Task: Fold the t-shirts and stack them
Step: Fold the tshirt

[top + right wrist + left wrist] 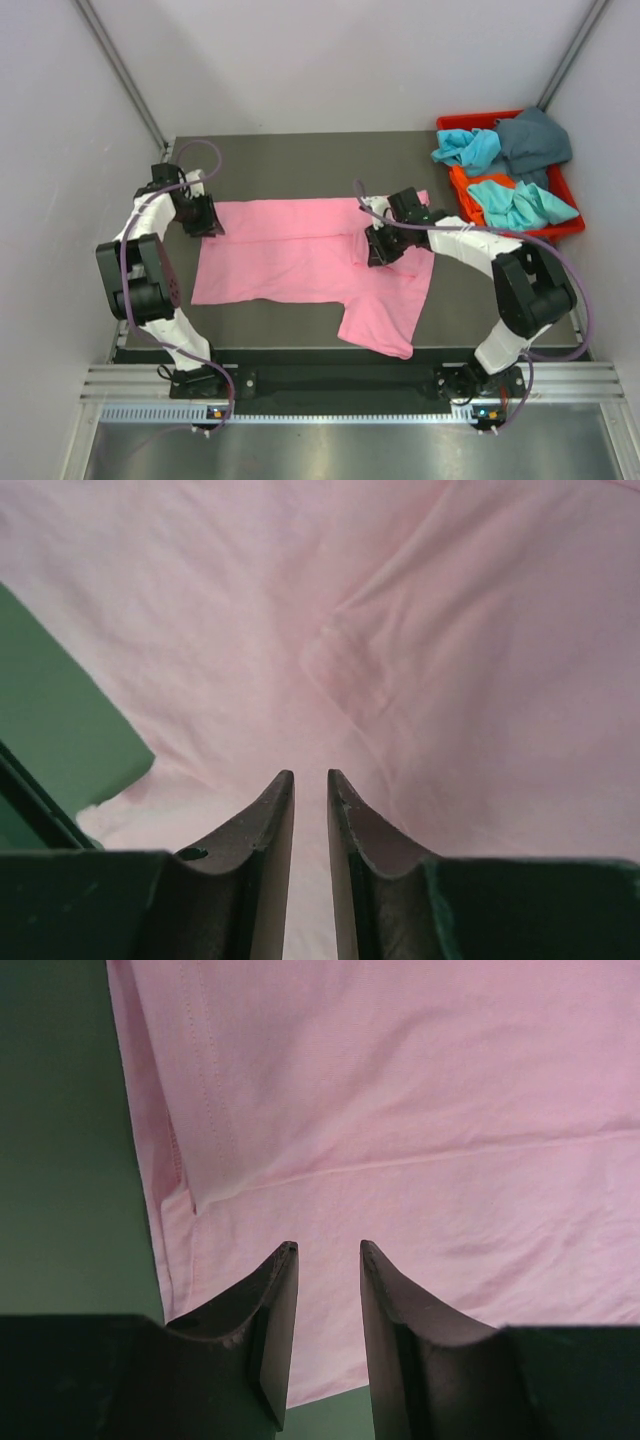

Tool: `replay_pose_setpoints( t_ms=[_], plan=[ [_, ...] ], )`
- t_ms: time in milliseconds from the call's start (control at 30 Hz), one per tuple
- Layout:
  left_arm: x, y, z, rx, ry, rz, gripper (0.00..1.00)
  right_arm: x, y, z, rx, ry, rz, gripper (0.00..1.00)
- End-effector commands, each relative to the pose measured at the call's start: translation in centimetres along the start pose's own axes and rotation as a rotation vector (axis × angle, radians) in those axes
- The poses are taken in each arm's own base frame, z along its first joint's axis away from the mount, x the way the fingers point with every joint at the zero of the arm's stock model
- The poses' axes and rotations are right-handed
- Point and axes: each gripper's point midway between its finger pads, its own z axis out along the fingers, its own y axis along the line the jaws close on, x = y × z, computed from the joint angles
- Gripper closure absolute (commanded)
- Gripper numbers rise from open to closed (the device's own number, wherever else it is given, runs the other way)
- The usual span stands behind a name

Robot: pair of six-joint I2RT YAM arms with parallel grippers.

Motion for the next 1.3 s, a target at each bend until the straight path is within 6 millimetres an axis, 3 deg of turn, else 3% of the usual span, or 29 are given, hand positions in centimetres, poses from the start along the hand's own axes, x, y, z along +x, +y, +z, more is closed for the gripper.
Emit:
replay_pose_setpoints(
  t_ms=[0,100,133,233,367,400,433,500,533,600,667,800,933,1267],
  plan=[
    [-1.8,-0.2,-1.3,0.012,-0.089,0.037,0.64,-1.8,1.7,-1.7,-0.015,-0.077,-0.023,0.80],
    [-2.3,0.2,-1.5,0.009,-0.093,0.016,0.63,-3.8,0.1,-3.0,0.060,-0.148,-0.016,0.80],
    [-2.4,0.3,-1.5,0.008,-0.093,0.012,0.63,-4.5,-0.8,-3.5,0.092,-0.172,-0.006,0.75],
    [-3.3,0.5,-1.9,0.027,-0.089,-0.041,0.57,-7.4,-4.6,-5.3,0.186,-0.258,0.064,0.57],
    [-5.6,1.6,-2.0,0.029,-0.091,-0.083,0.52,-11.1,-10.2,-7.3,0.276,-0.345,0.119,0.47],
    [-6.1,1.9,-2.0,0.025,-0.089,-0.094,0.47,-11.1,-11.5,-6.5,0.285,-0.333,0.132,0.47],
    [-7.8,2.4,-2.7,0.016,-0.122,-0.098,0.46,-12.6,-12.9,-7.5,0.311,-0.364,0.134,0.47],
    [-8.3,3.4,-1.9,0.011,-0.089,-0.128,0.46,-13.0,-15.1,-6.4,0.327,-0.351,0.159,0.46],
    [-10.1,4.0,-2.5,0.000,-0.125,-0.123,0.46,-14.6,-16.3,-7.3,0.351,-0.379,0.122,0.46],
    [-10.5,5.3,-1.0,-0.009,-0.097,-0.140,0.46,-14.7,-18.3,-5.8,0.363,-0.358,0.140,0.46],
    [-11.5,5.7,-0.2,0.006,-0.099,-0.128,0.45,-16.5,-19.7,-6.2,0.378,-0.389,0.139,0.46],
    [-11.9,6.0,1.8,0.065,-0.085,-0.113,0.44,-17.0,-22.6,-4.8,0.398,-0.380,0.165,0.46],
    [-11.3,5.7,3.5,0.141,-0.052,-0.129,0.41,-17.6,-24.5,-5.4,0.433,-0.394,0.175,0.46],
    [-9.6,5.5,6.3,0.221,0.017,-0.177,0.40,-15.1,-25.5,-6.4,0.484,-0.350,0.183,0.45]
  ],
)
